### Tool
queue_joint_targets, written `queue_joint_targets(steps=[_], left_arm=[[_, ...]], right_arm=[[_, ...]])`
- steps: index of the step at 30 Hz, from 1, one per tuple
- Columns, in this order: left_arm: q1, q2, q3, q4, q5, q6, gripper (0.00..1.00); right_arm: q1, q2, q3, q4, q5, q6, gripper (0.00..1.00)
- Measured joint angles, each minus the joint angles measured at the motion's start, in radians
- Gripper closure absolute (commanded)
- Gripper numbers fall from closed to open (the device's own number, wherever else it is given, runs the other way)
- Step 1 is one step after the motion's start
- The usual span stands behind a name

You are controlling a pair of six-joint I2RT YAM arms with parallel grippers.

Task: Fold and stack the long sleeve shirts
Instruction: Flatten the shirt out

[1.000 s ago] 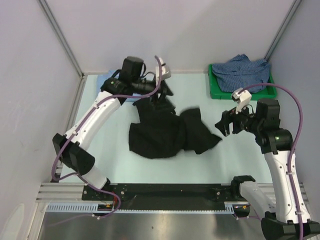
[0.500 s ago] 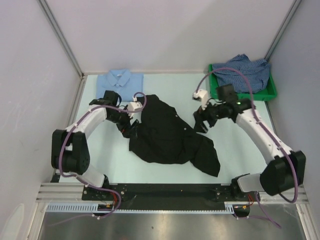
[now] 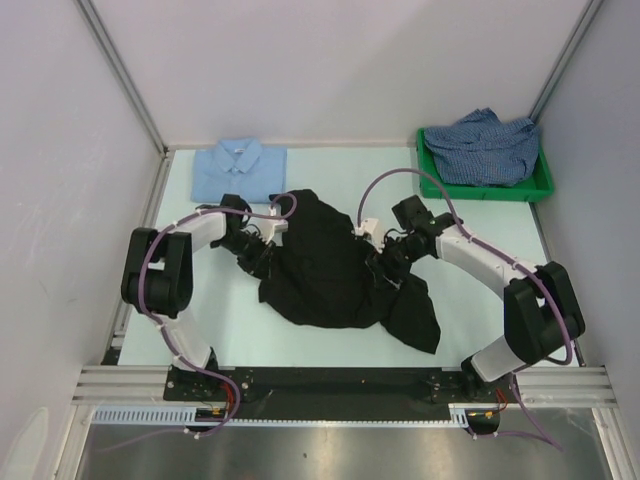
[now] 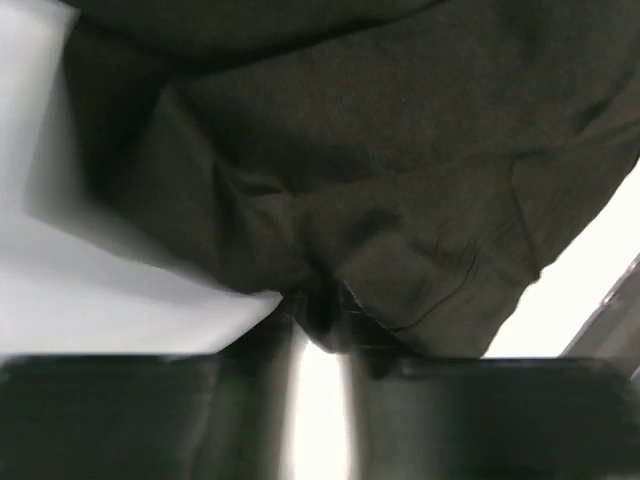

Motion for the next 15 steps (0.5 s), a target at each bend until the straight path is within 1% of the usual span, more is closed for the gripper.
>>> queue_joint_targets(steps=[1,3,4,5,6,8,9,11,12,13,14,15], left_arm=[[0.001,0.013,0.001,0.0,0.015,-0.013,1.0],[0.004,0.027,0.01,-0.012,0.04,-0.036,1.0],[0.007,0.028,0.023,-0.024,0.055,-0.041,1.0],[0.01,0.025,0.037,-0.034,0.072,-0.045,1.0],[0.015,0.018,0.06,-0.044,0.085,-0.053,1.0],[0.023,-0.019,0.11,-0.06,0.113,-0.061,1.0],[0.024,-0.053,0.14,-0.068,0.125,-0.062,1.0],[0.02,-0.127,0.208,-0.08,0.14,-0.063,1.0],[0.013,-0.171,0.25,-0.083,0.146,-0.063,1.0],[0.001,-0.211,0.295,-0.084,0.149,-0.062,1.0],[-0.014,-0.241,0.329,-0.084,0.15,-0.061,1.0],[-0.039,-0.273,0.373,-0.09,0.151,-0.06,1.0]], right_arm=[[0.0,0.007,-0.018,0.004,0.008,-0.009,0.63],[-0.008,0.017,-0.05,0.014,0.029,-0.029,0.78],[-0.016,0.022,-0.061,0.014,0.034,-0.036,0.91],[-0.032,0.027,-0.065,0.011,0.039,-0.042,0.96],[-0.058,0.032,-0.064,0.011,0.039,-0.05,0.99],[-0.14,0.037,-0.061,0.01,0.045,-0.063,1.0],[-0.184,0.037,-0.055,0.005,0.051,-0.068,0.98],[-0.253,0.036,-0.029,-0.011,0.053,-0.082,0.79],[-0.282,0.034,-0.009,-0.021,0.052,-0.088,0.67],[-0.299,0.03,0.014,-0.031,0.051,-0.095,0.47],[-0.306,0.023,0.032,-0.035,0.049,-0.095,0.4],[-0.308,0.01,0.053,-0.038,0.04,-0.097,0.35]])
